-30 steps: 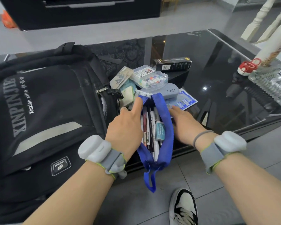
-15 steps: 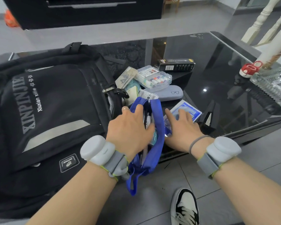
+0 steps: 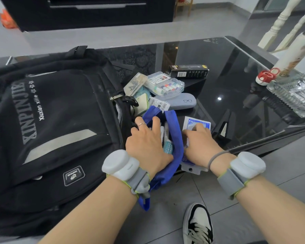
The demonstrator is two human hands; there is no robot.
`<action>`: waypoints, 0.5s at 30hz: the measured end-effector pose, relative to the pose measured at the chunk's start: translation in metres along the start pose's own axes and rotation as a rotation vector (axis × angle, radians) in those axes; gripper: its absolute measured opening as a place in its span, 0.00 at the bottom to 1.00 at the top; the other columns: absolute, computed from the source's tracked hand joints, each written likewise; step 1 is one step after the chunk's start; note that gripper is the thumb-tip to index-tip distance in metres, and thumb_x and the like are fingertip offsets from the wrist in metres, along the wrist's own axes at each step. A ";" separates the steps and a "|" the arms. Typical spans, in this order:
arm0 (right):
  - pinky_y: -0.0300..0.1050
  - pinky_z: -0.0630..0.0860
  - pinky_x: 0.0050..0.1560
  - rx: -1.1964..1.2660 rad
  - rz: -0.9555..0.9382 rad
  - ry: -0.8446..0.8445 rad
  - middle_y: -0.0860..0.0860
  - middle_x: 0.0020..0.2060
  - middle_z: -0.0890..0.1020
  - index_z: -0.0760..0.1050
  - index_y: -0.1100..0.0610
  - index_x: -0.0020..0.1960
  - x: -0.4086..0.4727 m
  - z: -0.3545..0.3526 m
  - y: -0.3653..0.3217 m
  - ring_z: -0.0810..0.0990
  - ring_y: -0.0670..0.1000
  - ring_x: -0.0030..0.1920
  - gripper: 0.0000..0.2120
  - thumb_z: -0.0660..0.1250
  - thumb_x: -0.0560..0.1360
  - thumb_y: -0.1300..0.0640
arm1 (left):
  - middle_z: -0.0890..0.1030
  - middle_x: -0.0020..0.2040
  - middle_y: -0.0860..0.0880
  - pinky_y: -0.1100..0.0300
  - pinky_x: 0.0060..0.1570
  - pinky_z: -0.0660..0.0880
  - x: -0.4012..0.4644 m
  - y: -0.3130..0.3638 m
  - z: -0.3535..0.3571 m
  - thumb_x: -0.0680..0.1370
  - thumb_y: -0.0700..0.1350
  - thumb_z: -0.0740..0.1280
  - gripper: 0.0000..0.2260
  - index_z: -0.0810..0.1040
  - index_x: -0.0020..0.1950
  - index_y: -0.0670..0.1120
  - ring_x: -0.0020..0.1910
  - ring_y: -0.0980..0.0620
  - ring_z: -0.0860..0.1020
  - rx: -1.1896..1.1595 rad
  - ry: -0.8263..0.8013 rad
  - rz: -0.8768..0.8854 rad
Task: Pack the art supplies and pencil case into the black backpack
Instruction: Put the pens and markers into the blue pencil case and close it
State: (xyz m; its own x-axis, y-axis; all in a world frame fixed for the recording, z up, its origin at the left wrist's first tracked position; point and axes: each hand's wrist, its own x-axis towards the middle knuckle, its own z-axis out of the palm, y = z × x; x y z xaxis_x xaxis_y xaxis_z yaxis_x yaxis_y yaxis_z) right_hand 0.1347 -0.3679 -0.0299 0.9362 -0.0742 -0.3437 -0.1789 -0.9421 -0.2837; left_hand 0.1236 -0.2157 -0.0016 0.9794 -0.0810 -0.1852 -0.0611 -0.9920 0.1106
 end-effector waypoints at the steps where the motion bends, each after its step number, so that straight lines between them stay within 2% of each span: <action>1: 0.60 0.73 0.57 0.000 0.023 0.054 0.53 0.53 0.64 0.71 0.51 0.49 0.001 0.002 0.001 0.63 0.60 0.61 0.08 0.66 0.73 0.50 | 0.57 0.73 0.38 0.55 0.45 0.66 0.000 0.001 0.002 0.69 0.65 0.73 0.45 0.52 0.77 0.51 0.59 0.41 0.71 0.013 0.002 -0.001; 3: 0.58 0.74 0.57 0.047 0.082 0.129 0.55 0.56 0.65 0.69 0.54 0.52 0.002 0.002 0.003 0.62 0.60 0.59 0.12 0.68 0.71 0.53 | 0.56 0.74 0.37 0.55 0.44 0.65 0.001 0.002 0.005 0.68 0.67 0.72 0.47 0.52 0.77 0.51 0.60 0.42 0.71 0.042 0.015 -0.002; 7: 0.45 0.69 0.55 0.156 0.085 0.286 0.56 0.59 0.60 0.62 0.54 0.68 0.003 -0.008 0.004 0.62 0.60 0.58 0.32 0.69 0.67 0.62 | 0.55 0.75 0.36 0.55 0.43 0.65 0.002 0.008 0.012 0.67 0.70 0.71 0.43 0.57 0.72 0.50 0.59 0.42 0.70 0.058 0.023 -0.029; 8: 0.42 0.67 0.53 0.201 0.080 0.319 0.56 0.60 0.59 0.60 0.53 0.71 0.002 -0.014 0.003 0.64 0.60 0.58 0.35 0.69 0.67 0.63 | 0.56 0.74 0.37 0.55 0.43 0.65 0.003 0.009 0.014 0.67 0.69 0.71 0.42 0.59 0.70 0.50 0.58 0.42 0.71 0.047 0.021 -0.035; 10: 0.41 0.67 0.49 0.360 0.097 0.367 0.55 0.58 0.60 0.55 0.52 0.75 0.000 -0.027 0.004 0.71 0.57 0.51 0.39 0.68 0.69 0.66 | 0.56 0.73 0.37 0.55 0.42 0.65 0.005 0.013 0.017 0.66 0.67 0.73 0.40 0.59 0.68 0.49 0.57 0.42 0.71 0.019 0.010 -0.044; 12: 0.40 0.69 0.43 0.528 0.148 0.378 0.53 0.57 0.67 0.53 0.52 0.76 0.000 -0.039 0.006 0.73 0.55 0.46 0.41 0.69 0.69 0.67 | 0.56 0.73 0.36 0.55 0.42 0.65 0.006 0.015 0.020 0.66 0.65 0.73 0.41 0.58 0.69 0.49 0.55 0.42 0.73 0.008 -0.013 -0.053; 14: 0.41 0.71 0.35 0.649 0.190 0.355 0.53 0.50 0.79 0.54 0.54 0.77 0.001 -0.042 0.011 0.78 0.53 0.43 0.41 0.68 0.68 0.66 | 0.55 0.74 0.35 0.55 0.43 0.65 0.007 0.017 0.021 0.68 0.65 0.72 0.41 0.57 0.71 0.48 0.49 0.42 0.72 -0.006 -0.036 -0.055; 15: 0.42 0.72 0.34 0.678 0.202 0.327 0.54 0.46 0.81 0.57 0.56 0.76 0.001 -0.041 0.012 0.80 0.54 0.41 0.39 0.67 0.68 0.65 | 0.55 0.74 0.34 0.55 0.43 0.66 0.008 0.018 0.022 0.69 0.65 0.71 0.41 0.56 0.72 0.48 0.46 0.42 0.71 -0.014 -0.043 -0.054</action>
State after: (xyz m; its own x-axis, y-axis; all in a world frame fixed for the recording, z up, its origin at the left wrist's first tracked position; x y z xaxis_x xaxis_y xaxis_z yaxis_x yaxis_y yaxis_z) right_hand 0.1455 -0.3927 0.0031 0.8884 -0.4151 -0.1959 -0.4033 -0.5022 -0.7649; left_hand 0.1258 -0.2360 -0.0223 0.9721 -0.0314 -0.2326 -0.0051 -0.9936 0.1130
